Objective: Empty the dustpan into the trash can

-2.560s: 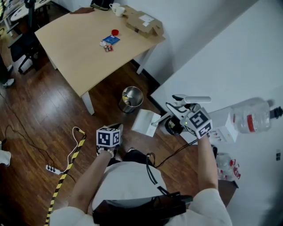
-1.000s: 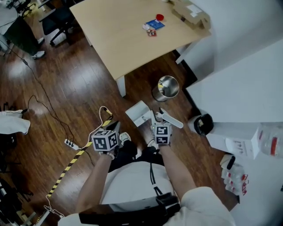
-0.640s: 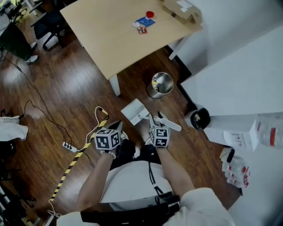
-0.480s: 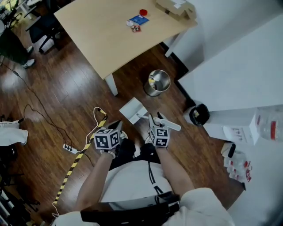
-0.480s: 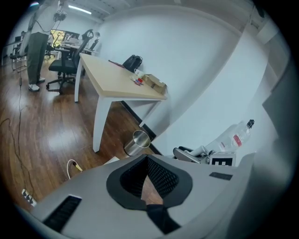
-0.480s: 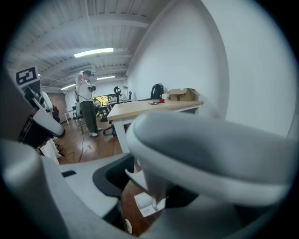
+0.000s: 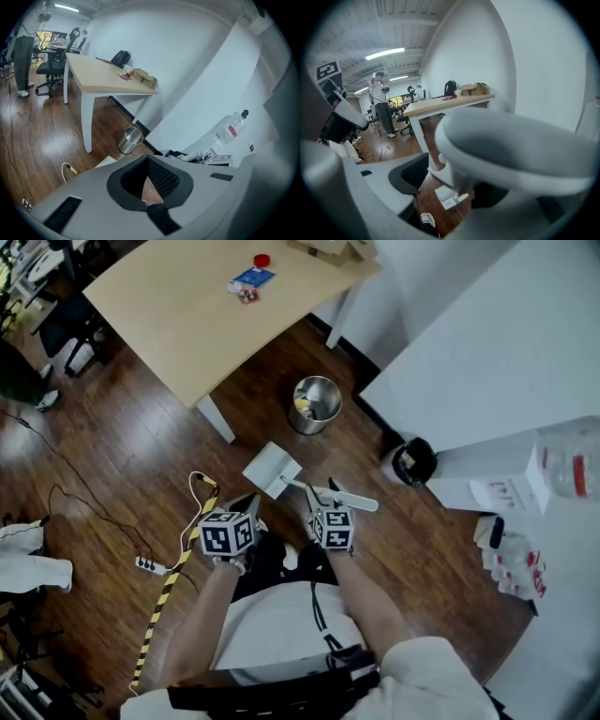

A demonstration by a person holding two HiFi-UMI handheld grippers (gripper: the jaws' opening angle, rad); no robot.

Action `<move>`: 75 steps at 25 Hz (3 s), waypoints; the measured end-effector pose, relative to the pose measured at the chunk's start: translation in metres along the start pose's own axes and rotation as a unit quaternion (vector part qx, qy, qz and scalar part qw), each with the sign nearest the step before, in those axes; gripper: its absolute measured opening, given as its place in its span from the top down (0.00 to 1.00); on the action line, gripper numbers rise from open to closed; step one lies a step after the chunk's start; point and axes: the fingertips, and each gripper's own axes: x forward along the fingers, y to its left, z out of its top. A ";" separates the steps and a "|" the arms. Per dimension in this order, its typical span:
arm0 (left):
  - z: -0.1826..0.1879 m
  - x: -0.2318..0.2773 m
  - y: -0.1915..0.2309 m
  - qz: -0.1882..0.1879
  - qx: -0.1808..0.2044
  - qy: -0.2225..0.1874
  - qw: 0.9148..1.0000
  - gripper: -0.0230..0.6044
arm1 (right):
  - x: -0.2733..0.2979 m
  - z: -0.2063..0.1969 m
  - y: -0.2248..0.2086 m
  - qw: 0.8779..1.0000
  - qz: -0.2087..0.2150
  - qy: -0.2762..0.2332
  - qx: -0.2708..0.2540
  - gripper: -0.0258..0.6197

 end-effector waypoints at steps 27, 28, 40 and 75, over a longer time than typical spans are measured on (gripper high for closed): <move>-0.174 -0.061 -0.162 0.155 -0.099 -0.150 0.971 0.98 | -0.168 -0.089 -0.095 0.959 0.266 0.046 -0.089 0.96; -0.177 -0.065 -0.161 0.155 -0.099 -0.153 0.971 0.98 | -0.171 -0.082 -0.093 0.959 0.272 0.038 -0.070 0.96; -0.254 -0.147 -0.177 0.138 -0.105 -0.210 0.962 0.98 | -0.300 -0.041 -0.022 0.926 0.370 -0.069 0.026 0.96; -0.331 -0.152 -0.442 -0.017 0.014 -0.237 0.971 0.98 | -0.564 -0.084 -0.162 0.968 0.205 -0.143 0.012 0.96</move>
